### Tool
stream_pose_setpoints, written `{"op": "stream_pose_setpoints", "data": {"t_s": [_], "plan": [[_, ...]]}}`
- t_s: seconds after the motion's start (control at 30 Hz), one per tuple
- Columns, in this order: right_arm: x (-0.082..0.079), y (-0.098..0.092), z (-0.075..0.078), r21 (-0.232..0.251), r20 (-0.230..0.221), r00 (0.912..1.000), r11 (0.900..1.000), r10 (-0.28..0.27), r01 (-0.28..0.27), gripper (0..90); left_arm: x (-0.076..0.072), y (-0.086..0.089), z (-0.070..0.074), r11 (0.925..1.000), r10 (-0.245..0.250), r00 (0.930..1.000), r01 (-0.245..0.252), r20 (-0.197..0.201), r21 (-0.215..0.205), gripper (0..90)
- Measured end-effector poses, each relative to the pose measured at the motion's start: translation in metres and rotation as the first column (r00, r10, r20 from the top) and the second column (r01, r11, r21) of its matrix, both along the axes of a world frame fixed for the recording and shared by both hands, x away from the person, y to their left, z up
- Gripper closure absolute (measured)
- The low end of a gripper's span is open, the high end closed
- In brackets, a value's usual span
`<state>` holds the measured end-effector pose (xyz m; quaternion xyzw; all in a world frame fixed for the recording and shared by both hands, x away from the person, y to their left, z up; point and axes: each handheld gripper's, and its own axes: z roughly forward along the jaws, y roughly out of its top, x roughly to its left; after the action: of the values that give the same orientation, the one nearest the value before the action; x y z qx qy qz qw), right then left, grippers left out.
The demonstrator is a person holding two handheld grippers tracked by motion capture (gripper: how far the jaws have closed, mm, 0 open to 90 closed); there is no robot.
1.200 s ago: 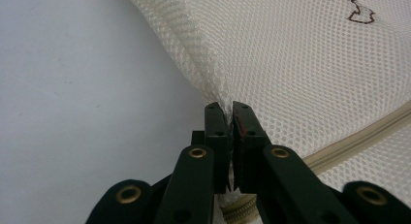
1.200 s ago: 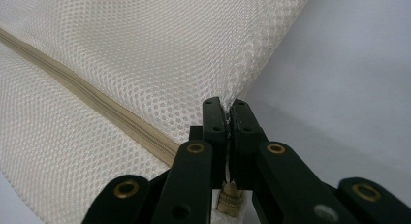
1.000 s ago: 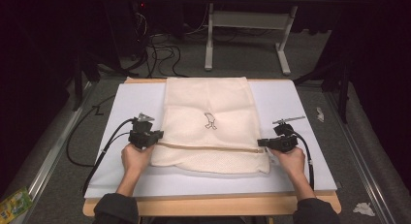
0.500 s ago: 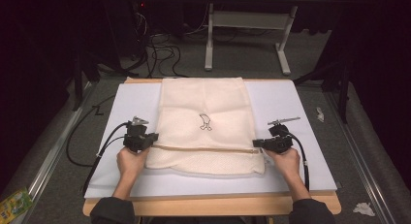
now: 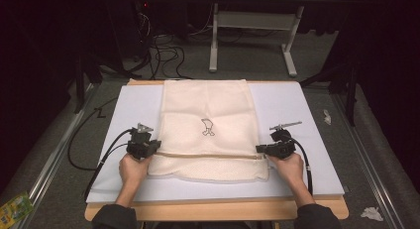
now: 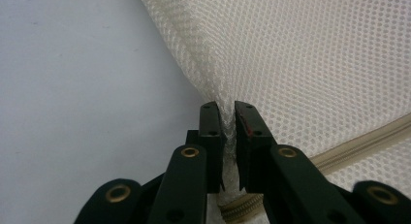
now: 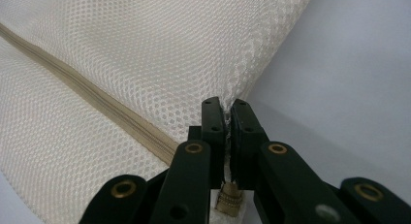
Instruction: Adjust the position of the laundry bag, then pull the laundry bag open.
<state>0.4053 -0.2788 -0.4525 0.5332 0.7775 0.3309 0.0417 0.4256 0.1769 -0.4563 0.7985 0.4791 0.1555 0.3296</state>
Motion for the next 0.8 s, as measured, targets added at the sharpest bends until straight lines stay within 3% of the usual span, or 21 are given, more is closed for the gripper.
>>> {"op": "stream_pose_setpoints", "data": {"t_s": [0.07, 0.1, 0.27, 0.37, 0.57, 0.73, 0.8], "plan": [[0.000, 0.000, -0.001, -0.006, 0.000, 1.0000, 1.000, -0.001, 0.001, 86.5, 0.000, 0.000, -0.001, 1.0000, -0.002, 1.0000, 0.002, 0.004, 0.005, 78.9], [0.000, 0.001, -0.002, -0.012, -0.002, 1.0000, 1.000, -0.008, 0.008, 85.1, 0.000, 0.001, -0.001, 1.0000, 0.000, 1.0000, 0.000, 0.006, 0.005, 72.3], [-0.001, 0.005, -0.002, -0.066, 0.019, 0.9998, 0.998, 0.004, -0.003, 81.7, -0.006, 0.000, 0.000, 1.0000, -0.002, 0.9979, 0.002, 0.064, -0.003, 61.5], [-0.001, 0.005, -0.003, -0.071, 0.027, 0.9996, 0.997, -0.006, 0.008, 74.9, -0.011, -0.002, 0.001, 0.9997, -0.014, 0.9958, 0.016, 0.090, -0.021, 55.5], [-0.005, -0.001, -0.003, -0.045, 0.077, 0.9952, 0.997, -0.060, 0.064, 56.0, -0.016, -0.010, -0.002, 0.9992, -0.031, 0.9959, 0.033, 0.085, -0.023, 48.8], [-0.004, -0.005, -0.003, -0.003, 0.059, 0.9949, 0.997, -0.082, 0.082, 49.6, -0.019, -0.014, -0.006, 0.9990, -0.035, 0.9948, 0.038, 0.095, -0.024, 44.7], [-0.003, -0.007, -0.003, -0.002, 0.051, 0.9947, 0.996, -0.089, 0.090, 52.6, -0.019, -0.014, -0.007, 0.9983, -0.047, 0.9948, 0.050, 0.090, -0.030, 42.8]]}}
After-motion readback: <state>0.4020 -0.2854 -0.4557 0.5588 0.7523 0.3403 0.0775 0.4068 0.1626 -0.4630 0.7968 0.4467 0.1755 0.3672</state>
